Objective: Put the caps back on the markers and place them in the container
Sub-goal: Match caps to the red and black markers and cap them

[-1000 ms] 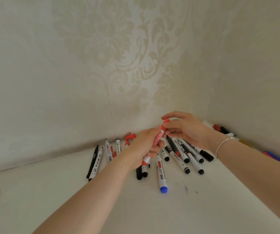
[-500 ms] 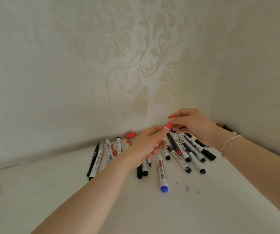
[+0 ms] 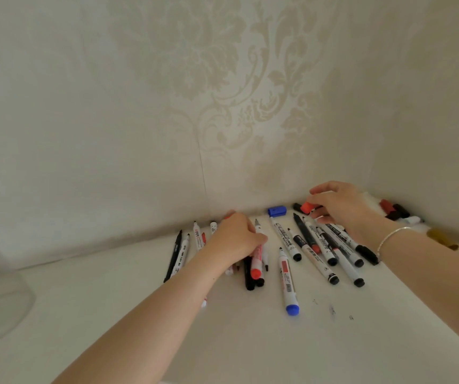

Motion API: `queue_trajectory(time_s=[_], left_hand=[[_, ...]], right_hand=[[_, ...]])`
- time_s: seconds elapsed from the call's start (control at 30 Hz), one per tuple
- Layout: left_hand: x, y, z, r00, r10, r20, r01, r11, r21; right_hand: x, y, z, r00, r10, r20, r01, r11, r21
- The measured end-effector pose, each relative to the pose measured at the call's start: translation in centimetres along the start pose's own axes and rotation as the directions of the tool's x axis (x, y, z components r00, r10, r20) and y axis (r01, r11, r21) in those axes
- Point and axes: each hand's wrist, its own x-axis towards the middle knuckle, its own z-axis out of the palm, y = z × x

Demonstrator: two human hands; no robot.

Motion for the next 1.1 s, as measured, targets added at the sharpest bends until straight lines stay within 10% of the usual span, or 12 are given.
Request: queue_trajectory(time_s=[1.1], left_hand=[[-0.6,-6.2,-6.2,0.985,-0.170,0.028,0.154,0.941,0.301]], right_hand=[[-2.8,-1.6,10.7,0.970,-0.165,0.178,0.206,0.948,-0.243]])
